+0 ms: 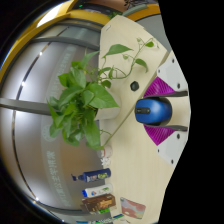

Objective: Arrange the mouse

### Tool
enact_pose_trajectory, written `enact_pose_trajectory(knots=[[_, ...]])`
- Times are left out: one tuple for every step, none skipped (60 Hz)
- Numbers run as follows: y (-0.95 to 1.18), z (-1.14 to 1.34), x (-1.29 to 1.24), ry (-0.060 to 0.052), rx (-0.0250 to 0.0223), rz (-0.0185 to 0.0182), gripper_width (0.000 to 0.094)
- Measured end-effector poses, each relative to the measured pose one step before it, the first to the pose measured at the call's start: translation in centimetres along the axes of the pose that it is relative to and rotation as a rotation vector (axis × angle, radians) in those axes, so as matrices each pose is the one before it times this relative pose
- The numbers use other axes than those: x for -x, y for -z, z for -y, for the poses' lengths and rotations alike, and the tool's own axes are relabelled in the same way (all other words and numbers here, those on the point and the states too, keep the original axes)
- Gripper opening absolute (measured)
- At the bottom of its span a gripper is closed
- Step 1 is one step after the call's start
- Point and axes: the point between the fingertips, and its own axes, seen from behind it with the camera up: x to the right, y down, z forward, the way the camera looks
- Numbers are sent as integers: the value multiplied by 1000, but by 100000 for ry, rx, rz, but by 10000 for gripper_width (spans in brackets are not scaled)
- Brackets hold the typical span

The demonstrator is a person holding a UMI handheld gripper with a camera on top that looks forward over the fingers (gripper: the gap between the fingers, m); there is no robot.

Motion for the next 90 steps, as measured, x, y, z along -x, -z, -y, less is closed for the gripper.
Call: enact_pose_trajectory(knots=[[839, 1211, 79, -731, -2123, -1103, 391], [845, 1250, 227, -397, -2034, -664, 390], [838, 1269, 328, -139, -1971, -421, 390], [575, 1223, 249, -186, -2752, -258, 390], [736, 1562, 364, 15, -1961, -375, 389], [729, 1439, 517, 128, -1933, -38, 389], [693, 1392, 711, 112, -2183, 147, 391], [626, 1436, 803, 32, -2214, 405, 390], [617, 1417, 922, -228, -2723, 429, 391], [570, 1450, 987, -280, -2381, 714, 391], [482, 1449, 1096, -220, -1834, 1102, 390], [582, 1250, 1371, -170, -2419, 998, 390], [201, 1349, 1153, 69, -1132, 1778, 390], [255, 1103, 1424, -92, -1508, 1561, 390], [212, 1051, 1482, -136, -1461, 1650, 390], [161, 973, 1612, -158, -1389, 1874, 390], [93, 856, 1701, 20, -1143, 2097, 390], [-26, 652, 1766, 266, -846, 2282, 389], [166, 121, 2399, 123, -1431, 1774, 389], [-266, 887, 1396, 566, 445, 2582, 389], [-277, 354, 1762, 117, -551, 2251, 388], [-393, 220, 1805, 58, -409, 2281, 389], [-434, 17, 1855, 79, -66, 2406, 388], [-537, -217, 1860, 250, 530, 2446, 388], [-645, -396, 1891, 256, 935, 2399, 389], [-764, -968, 2359, -129, -245, 2020, 388], [-596, -152, 1521, -62, 2121, 2136, 388], [-823, -744, 1708, -124, 1396, 2218, 388], [-899, -851, 1675, 15, 1738, 2237, 387], [-942, -956, 1648, 19, 1966, 2201, 386], [-1008, -965, 1531, -73, 2073, 2138, 386], [-1050, -1009, 1440, -267, 1948, 1894, 387], [-1665, -1713, 1753, -373, 420, 1671, 387], [-827, -847, 1282, 122, 3088, 1464, 387], [-1056, -1181, 1130, 273, 2435, 1382, 387], [-1083, -1160, 988, 207, 2378, 1075, 386], [-1098, -1141, 884, 172, 2327, 762, 386], [-1073, -1136, 831, 156, 2362, 591, 386], [-1022, -1071, 808, 104, 2287, 677, 386], [-969, -1029, 795, -46, 2261, 756, 387], [-1379, -1224, 672, -18, 1007, 1296, 385], [-771, -838, 777, -325, 2256, 296, 386], [-815, -820, 568, -184, 1804, 521, 386], [-782, -793, 482, -31, 1668, 403, 387], [-724, -774, 447, 120, 1705, 352, 386], [-685, -749, 367, 191, 1650, 176, 387], [-641, -690, 293, 75, 1563, -8, 389], [-556, -607, 251, -121, 1375, -92, 388], [-568, -564, 126, -220, 925, 472, 390], [-547, -519, 255, -356, 720, -107, 392], [-412, -426, 170, -192, 886, -104, 394], [-353, -359, 114, -248, 789, -162, 408], [-278, -284, 57, -420, 574, -252, 422], [-230, -243, 48, -536, 449, -161, 435], [-162, -214, -13, -335, 569, 261, 446], [-147, -265, 67, -327, 427, -94, 457], [-166, -230, 58, -221, 567, 36, 470], [-127, -212, 63, -194, 612, 183, 482], [-102, -196, 54, -193, 589, 195, 498], [-44, -148, 20, -61, 582, 43, 511], [35, 14, 9, 224, -55, 48, 522], [60, 109, -23, 465, -388, -87, 548], [143, 41, -23, 588, 46, -68, 592], [141, 38, -38, 656, -34, -273, 652], [174, 31, -47, 678, 57, -350, 727], [221, 46, -21, 602, 90, -317, 812], [272, 48, 31, 601, 91, -139, 870], [289, 31, 12, 631, 104, -151, 843], [335, 56, -76, 356, 78, -436, 826], [398, 88, -64, 231, -53, -534, 828], [443, 147, -60, 56, -263, -578, 837], [445, 202, -52, 88, -440, -513, 853], [493, 157, -36, 93, -414, -524, 860], [538, 147, -87, -88, -358, -807, 861], [578, 152, 12, -247, -332, -517, 861], [617, 171, 35, -315, -432, -398, 857], [661, 172, 4, -380, -463, -501, 854], [691, 164, 17, -336, -508, -493, 853], [728, 189, 18, -352, -563, -491, 854], [745, 186, 60, -342, -721, -480, 855], [749, 188, 60, -279, -742, -420, 855], [858, 186, 41, -148, -435, -440, 853], [800, 121, 65, -250, -529, -520, 853], [865, 85, 28, -205, -591, -297, 853], [832, 134, 90, -306, -777, -412, 855], [866, 145, 79, -321, -823, -419, 853], [877, 116, 68, -349, -818, -580, 853], [874, 81, 55, -308, -719, -646, 853], [882, 43, 63, -245, -592, -612, 854], [896, 27, 77, -261, -580, -604, 854]])
